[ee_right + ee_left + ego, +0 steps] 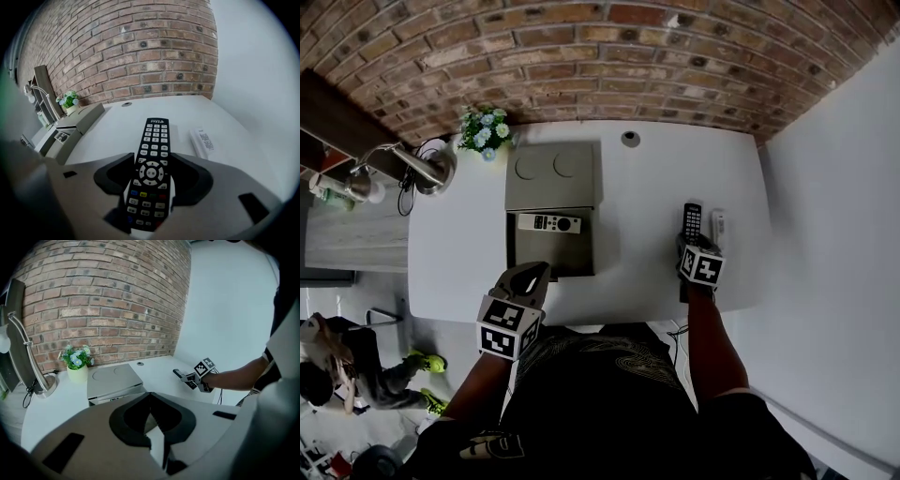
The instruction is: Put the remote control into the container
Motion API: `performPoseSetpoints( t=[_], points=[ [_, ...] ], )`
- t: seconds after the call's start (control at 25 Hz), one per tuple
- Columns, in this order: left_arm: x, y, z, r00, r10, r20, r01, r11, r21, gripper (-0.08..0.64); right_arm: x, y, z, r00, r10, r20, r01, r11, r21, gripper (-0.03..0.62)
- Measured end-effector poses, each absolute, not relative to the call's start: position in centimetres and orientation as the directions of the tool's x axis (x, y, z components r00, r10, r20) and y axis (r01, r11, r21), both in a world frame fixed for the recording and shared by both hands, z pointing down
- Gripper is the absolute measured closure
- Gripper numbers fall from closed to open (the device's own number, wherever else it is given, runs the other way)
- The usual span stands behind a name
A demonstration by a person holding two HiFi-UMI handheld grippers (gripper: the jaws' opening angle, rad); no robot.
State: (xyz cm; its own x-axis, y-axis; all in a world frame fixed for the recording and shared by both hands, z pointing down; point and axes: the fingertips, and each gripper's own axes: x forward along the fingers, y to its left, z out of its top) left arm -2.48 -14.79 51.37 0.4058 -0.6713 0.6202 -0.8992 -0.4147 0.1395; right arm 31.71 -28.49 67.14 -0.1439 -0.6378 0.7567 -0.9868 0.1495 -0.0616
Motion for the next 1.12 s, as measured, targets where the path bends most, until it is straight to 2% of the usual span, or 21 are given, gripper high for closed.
performPoseSetpoints(
  t=[0.24,0.52,0.96,1.12],
  points=[
    [-5.2,-14.3,51.3,0.411,-0.677,0.610,-0.901,-0.404,0.158,0.552,25.4,-26.8,64.6,-0.267,-0.651,0.710,-0.957,0.266,-0.116,0.348],
    [-9.0,-13.8,51.0,0.408,-0.695,0.593,-0.905,-0.396,0.157,0.552,15.4,-24.3,61.5,-0.398,-0.616,0.680,-0.876,0.475,-0.082,0.348],
    [-16.2,-12.6,51.0,0.355,-0.736,0.576,-0.933,-0.314,0.174,0.552,1.9,-21.3,61.5,-0.507,-0.479,0.717,-0.656,0.754,0.040,0.348],
    [-18.4,-11.9,51.0,0.334,-0.745,0.578,-0.942,-0.287,0.174,0.552,-2.1,-20.7,62.6,-0.528,-0.389,0.755,-0.513,0.855,0.082,0.348]
  ],
)
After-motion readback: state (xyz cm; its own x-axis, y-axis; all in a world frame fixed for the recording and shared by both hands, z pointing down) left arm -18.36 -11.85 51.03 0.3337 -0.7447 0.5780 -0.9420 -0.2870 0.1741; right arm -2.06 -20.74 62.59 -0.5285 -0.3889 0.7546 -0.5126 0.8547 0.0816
